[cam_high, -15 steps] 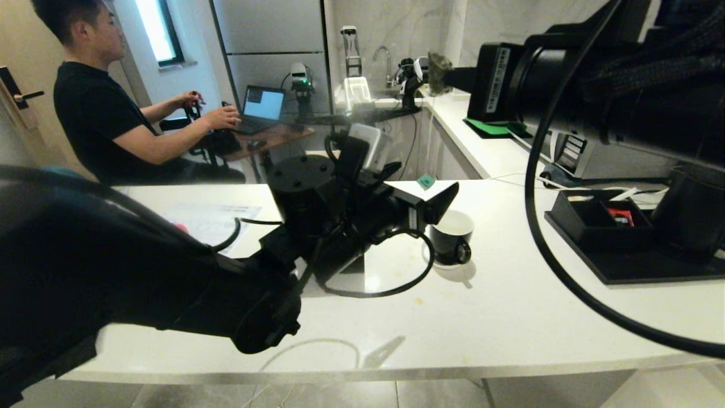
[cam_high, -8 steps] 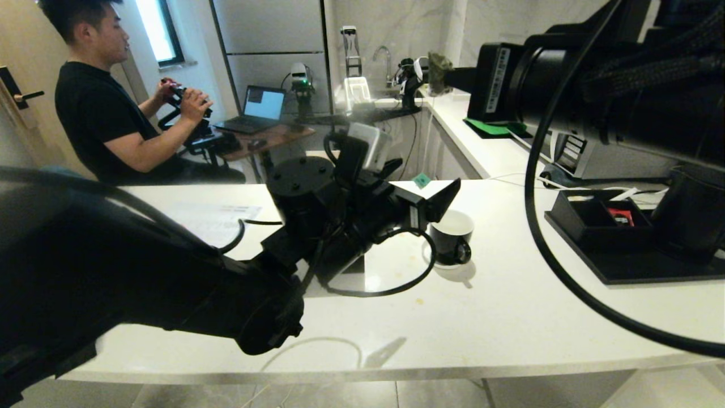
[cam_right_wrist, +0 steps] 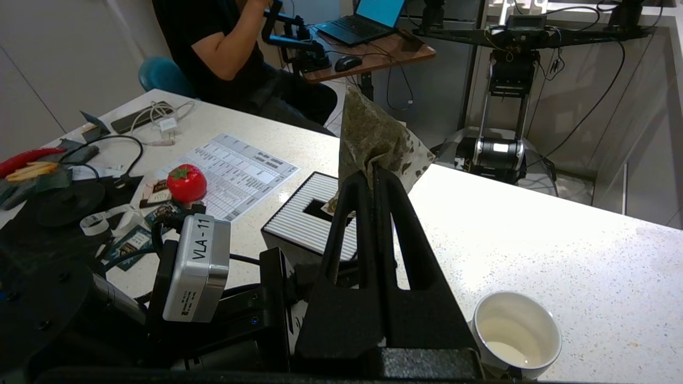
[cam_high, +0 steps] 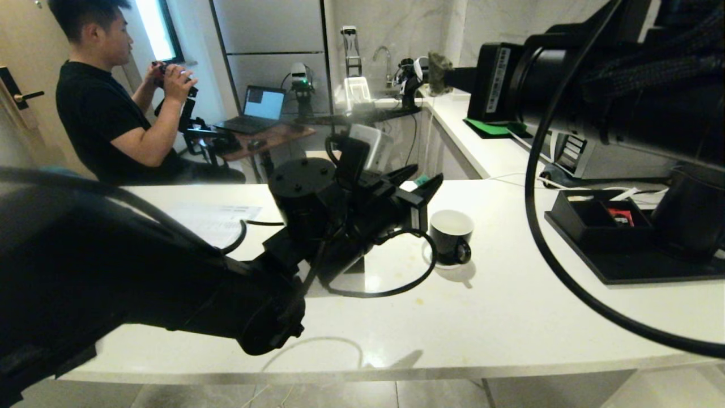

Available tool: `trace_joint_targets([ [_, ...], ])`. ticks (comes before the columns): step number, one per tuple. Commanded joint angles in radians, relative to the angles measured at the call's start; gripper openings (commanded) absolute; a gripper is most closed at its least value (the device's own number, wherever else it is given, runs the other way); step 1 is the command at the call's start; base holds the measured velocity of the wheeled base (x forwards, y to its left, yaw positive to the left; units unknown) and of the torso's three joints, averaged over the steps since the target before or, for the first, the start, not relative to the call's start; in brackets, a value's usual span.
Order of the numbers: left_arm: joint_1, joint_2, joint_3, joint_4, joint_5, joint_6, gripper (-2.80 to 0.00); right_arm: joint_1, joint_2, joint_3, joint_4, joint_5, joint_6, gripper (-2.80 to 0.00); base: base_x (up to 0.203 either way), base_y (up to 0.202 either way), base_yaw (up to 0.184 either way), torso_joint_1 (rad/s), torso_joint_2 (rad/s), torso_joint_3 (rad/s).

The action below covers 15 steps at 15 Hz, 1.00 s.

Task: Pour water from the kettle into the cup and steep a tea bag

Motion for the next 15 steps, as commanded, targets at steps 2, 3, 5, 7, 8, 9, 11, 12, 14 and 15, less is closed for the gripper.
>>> trace_joint_targets([
  [2, -0.001, 0.001, 0.0, -0.007, 0.0, 0.0, -2.8, 0.001, 0.0, 0.001, -0.001, -0.001, 0.0, -2.8, 0.0, 0.0, 0.0, 0.0, 0.0, 0.0],
  [3, -0.001, 0.001, 0.0, -0.007, 0.0, 0.0, -2.8, 0.001, -0.001, 0.001, -0.001, -0.001, 0.0, -2.8, 0.0, 0.0, 0.0, 0.0, 0.0, 0.0],
  [5, -0.001, 0.001, 0.0, -0.007, 0.0, 0.0, -2.8, 0.001, 0.0, 0.001, -0.001, -0.001, 0.0, -2.8, 0.0, 0.0, 0.0, 0.0, 0.0, 0.0],
  [7, 0.0, 0.001, 0.0, -0.007, 0.0, 0.001, -2.8, 0.001, 0.0, 0.001, -0.001, -0.001, 0.0, -2.8, 0.0, 0.0, 0.0, 0.0, 0.0, 0.0],
  [8, 0.0, 0.001, 0.0, -0.007, 0.0, 0.0, -2.8, 0.001, 0.0, 0.0, -0.001, -0.001, 0.0, -2.8, 0.0, 0.0, 0.0, 0.0, 0.0, 0.0],
  [9, 0.0, 0.001, 0.0, -0.007, 0.0, 0.002, -2.8, 0.001, 0.0, 0.001, -0.001, -0.001, 0.0, -2.8, 0.0, 0.0, 0.0, 0.0, 0.0, 0.0],
  [11, 0.0, 0.001, -0.001, -0.007, 0.001, 0.006, -2.8, 0.001, 0.0, 0.001, -0.001, -0.001, 0.0, -2.8, 0.0, 0.0, 0.0, 0.0, 0.0, 0.0],
  [12, 0.002, -0.001, -0.003, -0.007, 0.001, 0.006, -2.8, 0.001, -0.001, 0.001, -0.001, -0.001, 0.0, -2.8, 0.0, 0.0, 0.0, 0.0, 0.0, 0.0],
  [14, 0.002, -0.004, -0.003, -0.007, 0.001, 0.006, -2.8, 0.001, -0.006, 0.016, -0.002, -0.002, -0.001, -2.8, 0.0, 0.0, 0.0, 0.0, 0.0, 0.0],
  [15, 0.002, -0.005, -0.003, -0.007, 0.001, 0.006, -2.8, 0.001, -0.013, 0.025, -0.002, -0.003, 0.0, -2.8, 0.0, 0.0, 0.0, 0.0, 0.0, 0.0],
])
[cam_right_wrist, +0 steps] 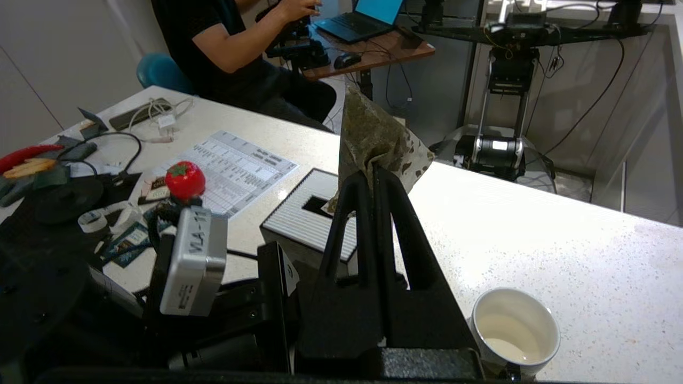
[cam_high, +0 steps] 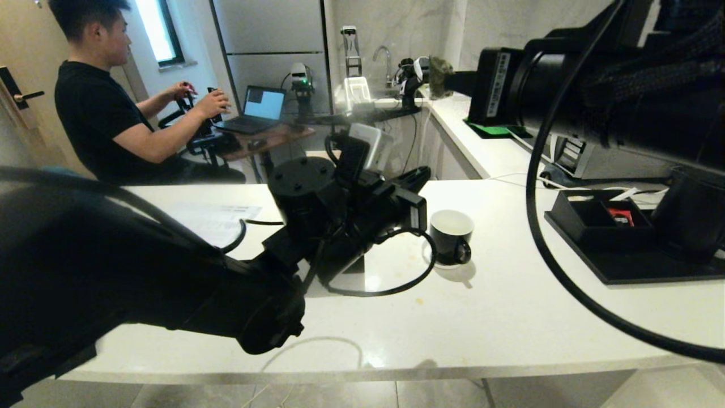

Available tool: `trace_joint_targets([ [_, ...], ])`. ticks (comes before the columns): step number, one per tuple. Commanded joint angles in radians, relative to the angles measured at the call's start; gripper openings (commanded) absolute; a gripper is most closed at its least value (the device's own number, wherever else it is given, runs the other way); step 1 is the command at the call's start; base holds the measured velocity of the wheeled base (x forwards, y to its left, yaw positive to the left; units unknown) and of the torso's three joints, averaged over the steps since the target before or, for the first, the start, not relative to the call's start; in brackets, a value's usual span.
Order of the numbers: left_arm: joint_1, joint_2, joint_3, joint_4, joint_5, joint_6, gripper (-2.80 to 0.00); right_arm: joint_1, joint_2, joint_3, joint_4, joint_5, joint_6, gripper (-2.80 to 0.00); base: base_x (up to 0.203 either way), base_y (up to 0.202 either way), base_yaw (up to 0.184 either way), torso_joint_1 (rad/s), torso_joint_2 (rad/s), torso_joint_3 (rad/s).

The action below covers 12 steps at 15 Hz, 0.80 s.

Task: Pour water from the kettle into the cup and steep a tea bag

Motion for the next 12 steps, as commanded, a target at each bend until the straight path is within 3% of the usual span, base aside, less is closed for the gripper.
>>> trace_joint_targets([
  [1, 0.0, -0.006, -0.001, -0.007, 0.0, -0.001, -2.8, -0.001, -0.013, 0.019, -0.002, -0.001, 0.001, -2.8, 0.0, 0.0, 0.0, 0.0, 0.0, 0.0],
  [12, -0.02, -0.055, 0.042, -0.007, 0.001, -0.001, -2.8, -0.024, 0.014, 0.109, -0.1, -0.003, 0.033, -2.8, 0.0, 0.0, 0.0, 0.0, 0.0, 0.0],
])
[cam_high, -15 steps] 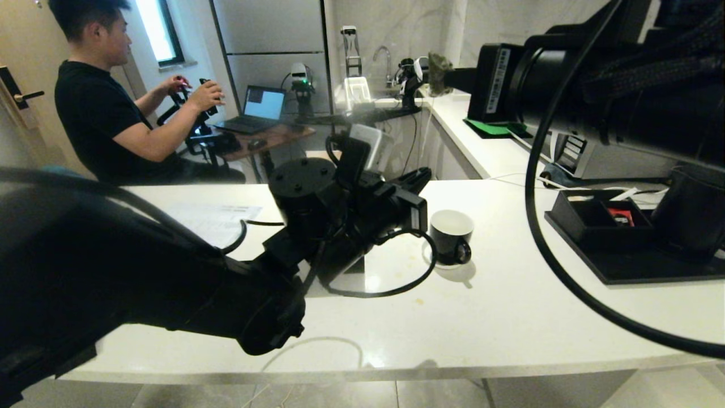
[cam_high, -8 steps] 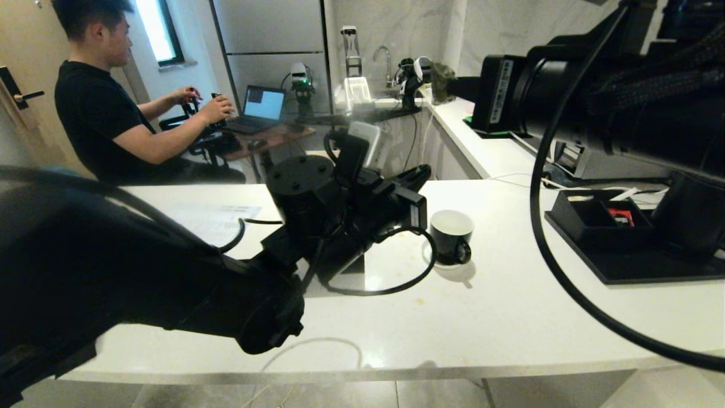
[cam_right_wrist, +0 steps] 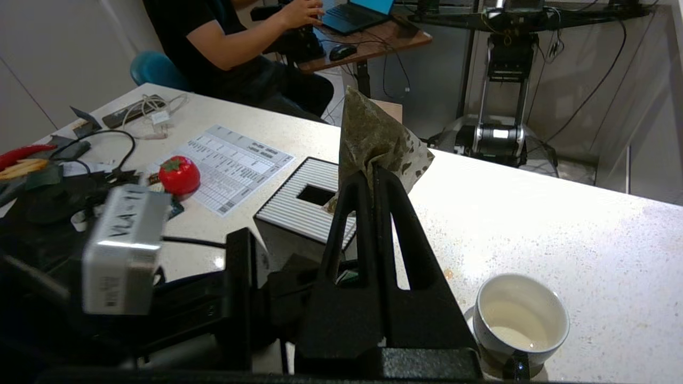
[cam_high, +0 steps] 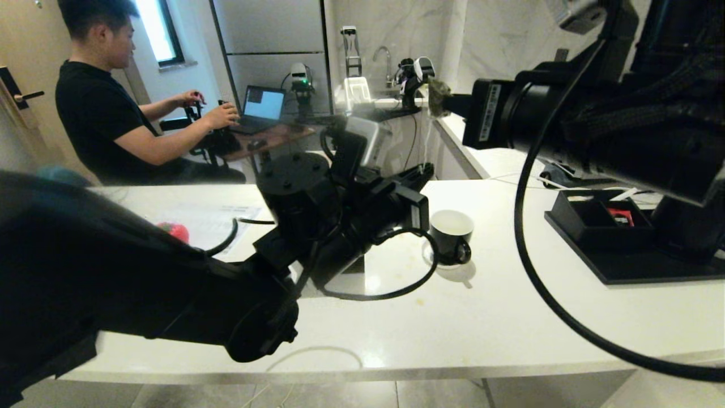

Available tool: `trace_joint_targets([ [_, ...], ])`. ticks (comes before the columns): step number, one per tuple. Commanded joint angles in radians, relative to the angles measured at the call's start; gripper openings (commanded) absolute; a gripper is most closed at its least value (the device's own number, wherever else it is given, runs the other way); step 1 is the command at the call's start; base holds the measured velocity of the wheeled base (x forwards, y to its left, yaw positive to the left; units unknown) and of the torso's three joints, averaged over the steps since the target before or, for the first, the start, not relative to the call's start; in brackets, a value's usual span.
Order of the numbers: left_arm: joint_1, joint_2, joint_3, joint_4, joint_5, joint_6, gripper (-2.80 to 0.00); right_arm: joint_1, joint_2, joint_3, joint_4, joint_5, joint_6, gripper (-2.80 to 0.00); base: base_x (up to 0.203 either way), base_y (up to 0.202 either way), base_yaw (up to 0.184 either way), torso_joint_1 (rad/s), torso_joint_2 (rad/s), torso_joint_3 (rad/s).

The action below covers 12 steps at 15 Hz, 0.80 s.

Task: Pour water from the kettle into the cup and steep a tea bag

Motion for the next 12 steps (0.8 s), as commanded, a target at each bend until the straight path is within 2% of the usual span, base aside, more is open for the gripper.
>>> trace_joint_targets([
  [1, -0.003, -0.017, 0.024, -0.008, 0.0, -0.001, -2.8, -0.016, 0.01, 0.014, -0.005, 0.0, 0.002, -2.8, 0.0, 0.0, 0.0, 0.0, 0.0, 0.0],
  [6, -0.001, -0.029, 0.037, -0.007, 0.005, -0.001, -2.8, -0.092, 0.009, 0.046, -0.007, 0.0, 0.001, -2.8, 0.0, 0.0, 0.0, 0.0, 0.0, 0.0],
  [9, -0.003, -0.031, 0.037, -0.007, 0.005, -0.001, -2.8, -0.111, 0.001, 0.1, -0.009, 0.0, 0.0, -2.8, 0.0, 0.0, 0.0, 0.0, 0.0, 0.0],
  [12, -0.003, -0.031, 0.037, -0.007, 0.005, 0.001, -2.8, -0.111, 0.0, 0.182, -0.102, 0.0, 0.002, -2.8, 0.0, 0.0, 0.0, 0.0, 0.0, 0.0],
])
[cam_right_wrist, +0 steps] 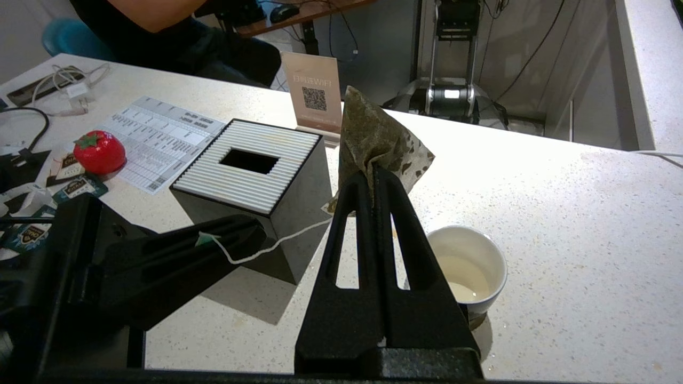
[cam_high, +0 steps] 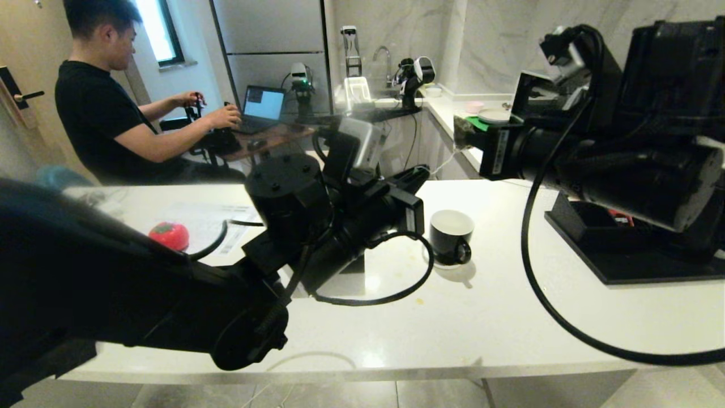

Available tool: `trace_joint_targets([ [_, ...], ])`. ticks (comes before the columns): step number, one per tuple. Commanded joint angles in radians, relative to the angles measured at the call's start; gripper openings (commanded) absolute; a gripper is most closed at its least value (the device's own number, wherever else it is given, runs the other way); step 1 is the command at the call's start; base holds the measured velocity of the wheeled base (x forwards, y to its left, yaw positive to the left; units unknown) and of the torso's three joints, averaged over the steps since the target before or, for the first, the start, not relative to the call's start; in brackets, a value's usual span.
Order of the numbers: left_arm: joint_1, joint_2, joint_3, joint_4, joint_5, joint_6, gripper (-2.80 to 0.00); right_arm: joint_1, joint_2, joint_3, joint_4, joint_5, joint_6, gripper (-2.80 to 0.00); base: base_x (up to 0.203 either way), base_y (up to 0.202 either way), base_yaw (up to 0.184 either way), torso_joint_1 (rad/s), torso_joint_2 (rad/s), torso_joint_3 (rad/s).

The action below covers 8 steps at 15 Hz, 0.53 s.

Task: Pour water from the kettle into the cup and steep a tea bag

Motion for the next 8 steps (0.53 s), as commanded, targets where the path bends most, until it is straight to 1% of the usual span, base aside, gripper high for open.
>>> trace_joint_targets([
  [1, 0.0, -0.001, 0.0, -0.007, 0.0, 0.0, -2.8, -0.001, 0.001, 0.052, -0.056, -0.001, 0.002, -2.8, 0.0, 0.0, 0.0, 0.0, 0.0, 0.0],
  [8, -0.011, 0.001, 0.0, -0.007, 0.0, 0.0, -2.8, 0.001, 0.0, 0.104, -0.063, 0.0, 0.002, -2.8, 0.0, 0.0, 0.0, 0.0, 0.0, 0.0],
])
